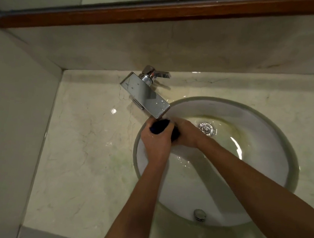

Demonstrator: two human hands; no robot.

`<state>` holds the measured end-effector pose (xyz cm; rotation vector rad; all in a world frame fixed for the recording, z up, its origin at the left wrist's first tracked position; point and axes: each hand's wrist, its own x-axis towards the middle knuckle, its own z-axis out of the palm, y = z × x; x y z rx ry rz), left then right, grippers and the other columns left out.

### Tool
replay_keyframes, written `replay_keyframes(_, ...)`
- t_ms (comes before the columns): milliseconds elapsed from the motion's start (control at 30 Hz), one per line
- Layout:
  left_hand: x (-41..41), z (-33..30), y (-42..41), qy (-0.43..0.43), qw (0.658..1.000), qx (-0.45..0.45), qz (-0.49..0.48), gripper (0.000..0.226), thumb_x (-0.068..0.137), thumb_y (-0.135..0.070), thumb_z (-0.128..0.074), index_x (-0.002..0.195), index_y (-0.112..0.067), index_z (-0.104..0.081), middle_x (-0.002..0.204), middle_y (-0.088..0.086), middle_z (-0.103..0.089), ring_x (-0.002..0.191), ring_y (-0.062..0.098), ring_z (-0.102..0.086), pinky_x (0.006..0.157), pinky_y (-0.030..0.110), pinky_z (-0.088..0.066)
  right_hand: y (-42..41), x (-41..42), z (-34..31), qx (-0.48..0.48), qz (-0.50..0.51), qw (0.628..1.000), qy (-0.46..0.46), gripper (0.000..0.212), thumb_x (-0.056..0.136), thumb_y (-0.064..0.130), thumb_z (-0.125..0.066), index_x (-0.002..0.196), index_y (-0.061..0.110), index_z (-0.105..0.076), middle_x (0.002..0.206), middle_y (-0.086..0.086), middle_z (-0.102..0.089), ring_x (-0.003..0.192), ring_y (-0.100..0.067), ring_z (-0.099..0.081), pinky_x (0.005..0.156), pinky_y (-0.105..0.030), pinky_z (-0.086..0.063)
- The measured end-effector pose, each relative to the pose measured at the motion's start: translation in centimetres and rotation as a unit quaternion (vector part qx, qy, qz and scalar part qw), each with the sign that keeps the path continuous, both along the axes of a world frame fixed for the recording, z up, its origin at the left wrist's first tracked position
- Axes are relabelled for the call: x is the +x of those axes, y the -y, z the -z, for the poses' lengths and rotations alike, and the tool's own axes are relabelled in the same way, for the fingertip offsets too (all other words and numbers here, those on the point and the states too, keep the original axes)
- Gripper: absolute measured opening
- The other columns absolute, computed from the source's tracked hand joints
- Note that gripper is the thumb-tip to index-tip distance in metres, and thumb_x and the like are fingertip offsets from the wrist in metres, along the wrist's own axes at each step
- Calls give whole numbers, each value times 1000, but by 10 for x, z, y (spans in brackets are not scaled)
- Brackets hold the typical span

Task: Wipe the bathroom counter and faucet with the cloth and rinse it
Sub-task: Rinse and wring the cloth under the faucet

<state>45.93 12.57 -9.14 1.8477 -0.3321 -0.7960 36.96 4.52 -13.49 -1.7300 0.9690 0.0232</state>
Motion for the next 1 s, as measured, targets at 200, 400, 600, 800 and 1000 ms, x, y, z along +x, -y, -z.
replay_keyframes(200,3,-4,8,-44,999,22,1,25,68,-25,-83,90,-27,-73,86,-7,-76,85,13,-74,87,53,-61,26,-18,-43,-100,167,979,65,38,88,6,-64,123,20,-71,92,2,-75,80,-15,-73,69,-20,-50)
replay_keyframes(400,5,-9,8,-44,999,12,14,18,74,-16,-82,80,-25,-69,78,-4,-72,77,17,-70,83,57,-60,45,10,-96,-20,253,943,215,49,94,2,-56,140,18,-58,73,0,-75,56,-11,-55,63,-23,-51)
replay_keyframes(600,9,-13,2,-32,998,13,43,25,73,-11,-77,70,-18,-53,68,-2,-57,65,15,-55,69,49,-59,42,19,-104,1,276,940,200,40,93,6,-57,130,17,-67,78,-17,-73,58,-11,-54,66,-22,-49)
replay_keyframes(800,12,-26,-2,-75,989,-10,124,20,79,3,-70,94,-8,-76,89,8,-76,78,11,-70,67,36,-58,45,-11,-91,31,253,942,216,32,97,8,-61,124,20,-70,94,-6,-78,74,-9,-69,69,-21,-50)
replay_keyframes(1000,3,-46,12,-304,924,-101,210,20,68,2,-57,82,-9,-67,90,12,-74,81,24,-72,76,35,-60,25,-68,-30,213,167,953,135,47,105,50,-48,117,13,-74,112,-9,-77,107,-27,-72,109,-55,-47)
